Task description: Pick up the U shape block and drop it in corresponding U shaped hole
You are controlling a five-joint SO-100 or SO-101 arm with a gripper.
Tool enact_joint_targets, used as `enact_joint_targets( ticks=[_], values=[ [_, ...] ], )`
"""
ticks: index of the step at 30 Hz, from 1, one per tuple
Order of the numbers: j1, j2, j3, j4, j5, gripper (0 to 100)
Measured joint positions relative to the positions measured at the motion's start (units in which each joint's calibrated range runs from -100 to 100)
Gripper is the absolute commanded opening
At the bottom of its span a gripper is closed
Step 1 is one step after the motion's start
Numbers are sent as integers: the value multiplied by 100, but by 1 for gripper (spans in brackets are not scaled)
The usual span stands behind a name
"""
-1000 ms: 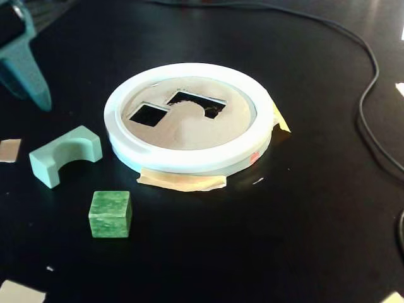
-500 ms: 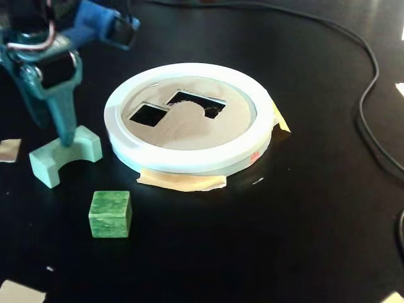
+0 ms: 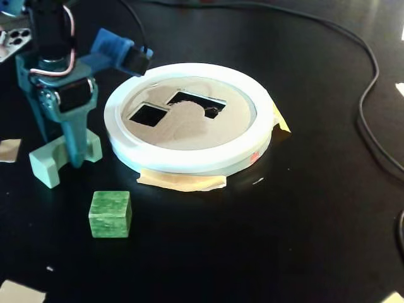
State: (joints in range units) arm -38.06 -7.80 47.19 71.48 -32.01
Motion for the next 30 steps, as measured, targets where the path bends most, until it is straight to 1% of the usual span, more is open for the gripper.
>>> enact_joint_targets(
  ticks=[2, 5, 8, 30],
  values=[
    [0, 0, 0, -19, 0, 40],
    [0, 9, 0, -10, 0, 21],
    [0, 9, 0, -10, 0, 9],
    [10, 18, 0, -10, 0, 6]
  ],
)
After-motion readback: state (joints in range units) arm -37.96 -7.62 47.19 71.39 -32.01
